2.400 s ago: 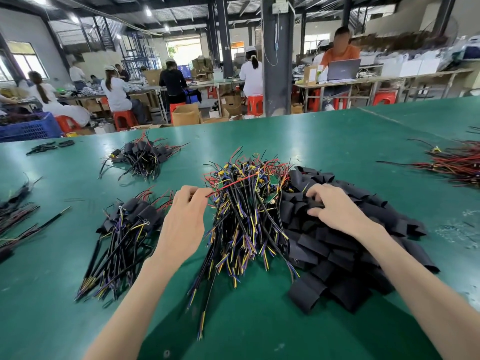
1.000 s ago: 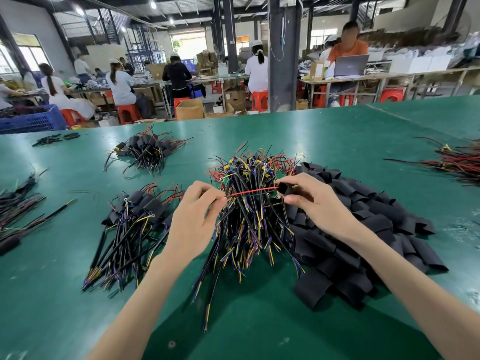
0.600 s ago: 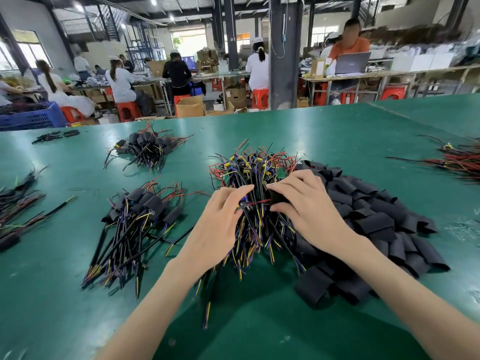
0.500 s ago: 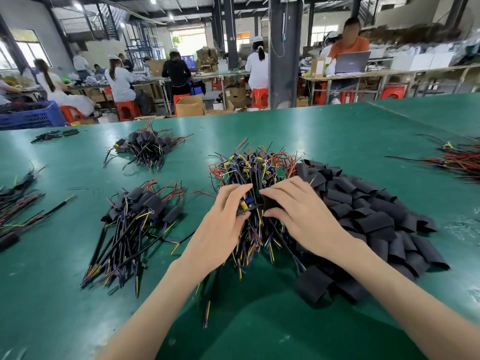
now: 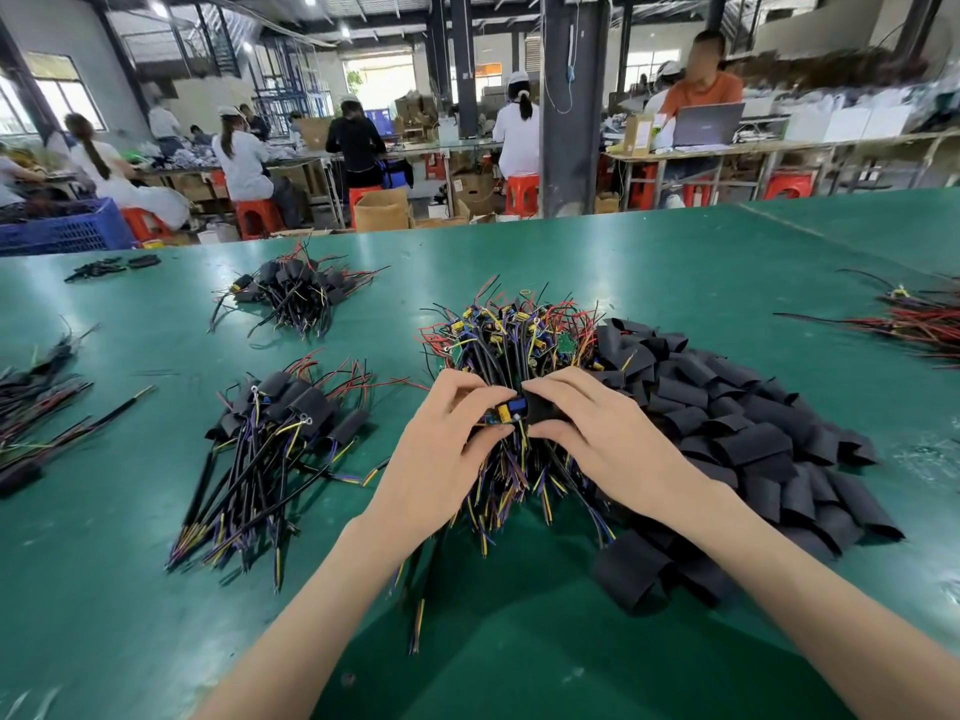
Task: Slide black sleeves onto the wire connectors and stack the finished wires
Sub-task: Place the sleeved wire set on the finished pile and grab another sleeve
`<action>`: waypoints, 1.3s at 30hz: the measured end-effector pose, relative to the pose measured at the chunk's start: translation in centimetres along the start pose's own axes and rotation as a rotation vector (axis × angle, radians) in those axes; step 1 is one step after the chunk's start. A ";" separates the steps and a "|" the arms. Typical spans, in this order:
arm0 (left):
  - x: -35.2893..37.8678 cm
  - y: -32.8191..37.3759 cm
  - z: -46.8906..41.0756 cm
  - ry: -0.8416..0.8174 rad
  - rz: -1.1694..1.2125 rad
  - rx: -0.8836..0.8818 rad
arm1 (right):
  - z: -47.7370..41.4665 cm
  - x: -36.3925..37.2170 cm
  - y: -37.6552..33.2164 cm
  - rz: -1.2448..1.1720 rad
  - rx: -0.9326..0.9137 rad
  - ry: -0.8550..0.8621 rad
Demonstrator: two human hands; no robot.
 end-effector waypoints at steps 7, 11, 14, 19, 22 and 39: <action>0.0 -0.2 0.0 -0.023 0.048 -0.015 | 0.0 0.4 0.7 -0.139 -0.005 -0.006; 0.0 -0.1 0.0 -0.036 0.072 -0.042 | 0.0 0.5 0.6 -0.171 -0.007 -0.009; -0.2 -0.2 0.0 -0.040 0.129 -0.088 | 0.1 0.5 0.4 -0.145 -0.009 -0.004; -0.2 -0.2 0.0 -0.050 0.128 -0.077 | 0.1 0.1 -0.5 0.026 -0.084 -0.043; 0.2 -0.1 0.2 -0.074 0.145 -0.062 | 0.1 0.1 -1.1 0.091 -0.132 -0.078; -0.9 -1.8 -0.9 -0.134 0.278 -0.261 | 0.1 0.6 -0.1 -0.063 -0.039 -0.036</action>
Point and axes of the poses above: each hand's wrist, its own z-axis away from the middle knuckle, its own x-axis out of the palm, y = z × x, the point moved 7 cm from there along -z, towards the middle knuckle, and after that the axes turned 14 degrees about -x, right-handed, at the moved point
